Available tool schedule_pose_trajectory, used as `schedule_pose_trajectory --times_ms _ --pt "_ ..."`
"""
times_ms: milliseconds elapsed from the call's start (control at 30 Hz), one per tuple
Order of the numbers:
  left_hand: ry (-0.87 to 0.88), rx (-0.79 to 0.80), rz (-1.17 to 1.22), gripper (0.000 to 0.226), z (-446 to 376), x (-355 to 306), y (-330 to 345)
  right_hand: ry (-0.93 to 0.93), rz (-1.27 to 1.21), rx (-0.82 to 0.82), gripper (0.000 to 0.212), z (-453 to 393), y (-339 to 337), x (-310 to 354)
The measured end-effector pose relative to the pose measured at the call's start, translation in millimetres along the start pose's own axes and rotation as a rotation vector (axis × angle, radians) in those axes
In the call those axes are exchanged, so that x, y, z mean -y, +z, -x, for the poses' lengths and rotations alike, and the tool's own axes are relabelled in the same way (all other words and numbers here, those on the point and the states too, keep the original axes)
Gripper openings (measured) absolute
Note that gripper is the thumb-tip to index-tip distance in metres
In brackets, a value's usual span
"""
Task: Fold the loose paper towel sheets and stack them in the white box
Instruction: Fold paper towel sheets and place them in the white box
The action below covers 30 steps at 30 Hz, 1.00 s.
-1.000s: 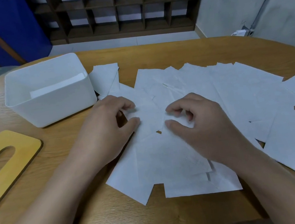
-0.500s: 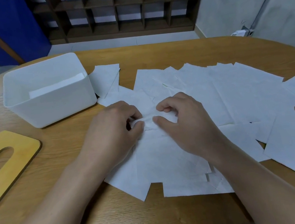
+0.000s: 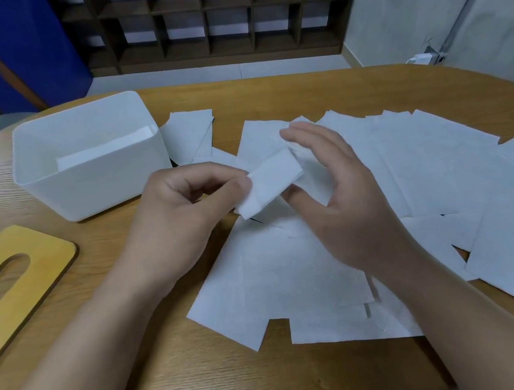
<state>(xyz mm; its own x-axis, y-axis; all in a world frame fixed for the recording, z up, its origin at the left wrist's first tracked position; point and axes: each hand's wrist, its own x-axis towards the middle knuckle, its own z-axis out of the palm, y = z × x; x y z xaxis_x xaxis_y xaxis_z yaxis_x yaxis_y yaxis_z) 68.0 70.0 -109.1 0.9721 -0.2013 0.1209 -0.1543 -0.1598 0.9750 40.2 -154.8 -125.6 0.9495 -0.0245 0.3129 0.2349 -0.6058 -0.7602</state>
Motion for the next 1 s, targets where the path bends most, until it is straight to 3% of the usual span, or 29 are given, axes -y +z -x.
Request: schedule_pose_trajectory --times_ms 167,267,367,400,533,733,833,1000 --pt "-0.123 0.084 0.265 0.021 7.0 -3.7 1.3 0.015 -0.326 -0.076 0.009 3.1 -18.6 8.9" --pt "-0.195 0.15 0.291 0.037 10.4 -5.1 1.8 0.059 -0.373 -0.081 0.008 6.5 -30.0 11.4" --pt "-0.249 0.192 0.303 0.072 14.2 -6.9 1.2 0.103 -0.266 0.058 0.006 10.2 -40.8 11.2" --pt "-0.253 0.175 0.27 0.073 15.5 -8.1 1.1 0.128 -0.238 0.121 0.005 12.0 -44.5 11.1" --pt "-0.159 0.16 -0.053 0.032 22.3 -7.4 2.2 0.212 -0.183 0.257 0.011 22.0 -54.2 6.5" --pt "-0.053 0.186 -0.393 0.017 39.5 -6.9 9.9 0.177 0.082 0.285 0.013 35.1 -58.8 -1.0" --pt "-0.06 0.183 -0.612 0.017 43.3 -4.0 11.9 0.14 0.175 0.324 0.02 40.9 -51.1 -3.6" --pt "0.002 0.284 -0.82 0.045 43.7 -2.7 10.3 0.054 0.294 0.303 0.028 39.8 -52.5 -8.7"
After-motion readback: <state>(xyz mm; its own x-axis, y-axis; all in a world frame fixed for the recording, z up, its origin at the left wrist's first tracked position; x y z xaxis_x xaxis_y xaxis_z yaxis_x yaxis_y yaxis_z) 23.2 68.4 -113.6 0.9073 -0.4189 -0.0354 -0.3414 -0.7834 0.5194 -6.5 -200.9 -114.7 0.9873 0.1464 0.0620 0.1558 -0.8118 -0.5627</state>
